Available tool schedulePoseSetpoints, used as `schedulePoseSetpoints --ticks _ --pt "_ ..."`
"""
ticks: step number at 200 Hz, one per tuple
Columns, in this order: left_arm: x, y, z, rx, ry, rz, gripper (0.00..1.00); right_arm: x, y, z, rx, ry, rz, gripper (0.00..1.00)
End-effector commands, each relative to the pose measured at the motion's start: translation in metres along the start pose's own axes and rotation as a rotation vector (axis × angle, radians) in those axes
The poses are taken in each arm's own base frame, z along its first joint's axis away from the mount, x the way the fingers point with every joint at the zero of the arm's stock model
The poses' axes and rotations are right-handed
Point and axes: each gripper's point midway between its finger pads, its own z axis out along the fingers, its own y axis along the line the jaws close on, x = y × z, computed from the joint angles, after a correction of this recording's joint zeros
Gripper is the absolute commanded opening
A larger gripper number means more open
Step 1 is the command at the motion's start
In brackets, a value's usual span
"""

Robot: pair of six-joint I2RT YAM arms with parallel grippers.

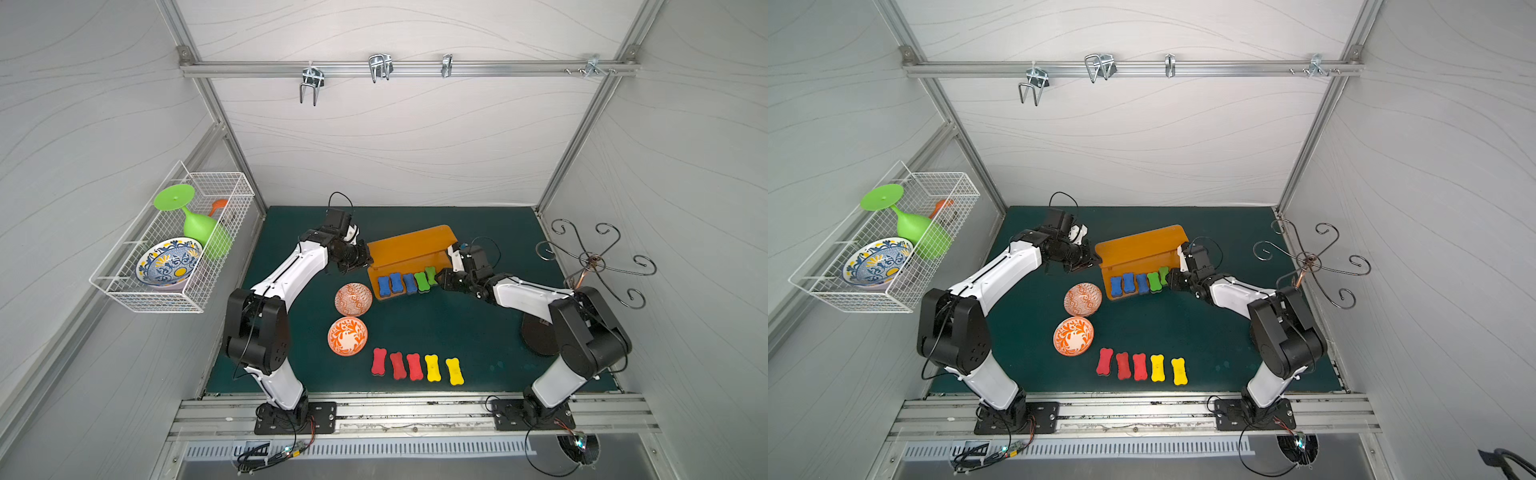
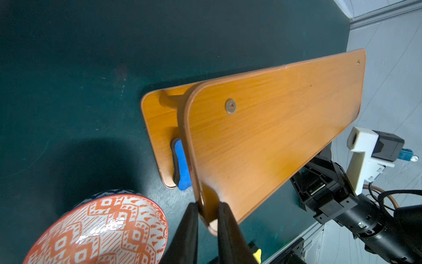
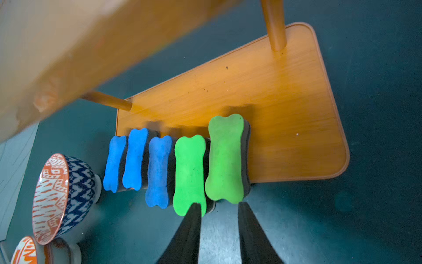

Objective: Remove the whiteboard erasers from the shelf
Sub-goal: Pick up the whiteboard eraser from the shelf.

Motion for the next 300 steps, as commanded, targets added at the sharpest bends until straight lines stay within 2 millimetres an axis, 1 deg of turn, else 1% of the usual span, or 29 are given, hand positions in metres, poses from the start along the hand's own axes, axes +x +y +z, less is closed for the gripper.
schedulePoseSetpoints --ticks 1,81,124,150,176,214,238,270,300 --pt "-0.012 0.002 0.005 0.002 -0.027 0.005 0.19 -0.005 -0.004 0.009 0.008 -0.034 0.017 0.32" --pt "-0.010 0.003 0.007 0.003 -0.019 0.004 0.18 -0.004 -0.011 0.028 -0.003 -0.024 0.057 0.37" --pt "-0.010 0.004 0.009 0.003 -0.014 0.004 0.18 -0.007 -0.017 0.031 0.002 -0.031 0.067 0.37" --pt "-0.010 0.004 0.011 0.006 -0.007 0.002 0.18 -0.010 -0.016 0.032 -0.008 -0.035 0.070 0.38" --pt "-0.010 0.003 0.011 0.008 -0.006 0.002 0.18 -0.013 -0.014 0.036 -0.019 -0.037 0.076 0.39" --pt "-0.010 0.005 0.012 0.007 -0.003 -0.002 0.18 -0.013 -0.019 0.045 -0.020 -0.019 0.098 0.39" --pt "-0.011 0.005 0.012 0.010 -0.001 -0.004 0.18 -0.008 -0.023 0.049 -0.012 -0.005 0.100 0.33" --pt "-0.010 0.006 0.012 0.009 -0.001 -0.005 0.18 -0.001 -0.029 0.047 0.018 0.008 0.087 0.19" --pt "-0.011 0.005 0.011 0.013 -0.002 -0.005 0.18 -0.002 -0.029 0.045 0.032 0.011 0.078 0.05"
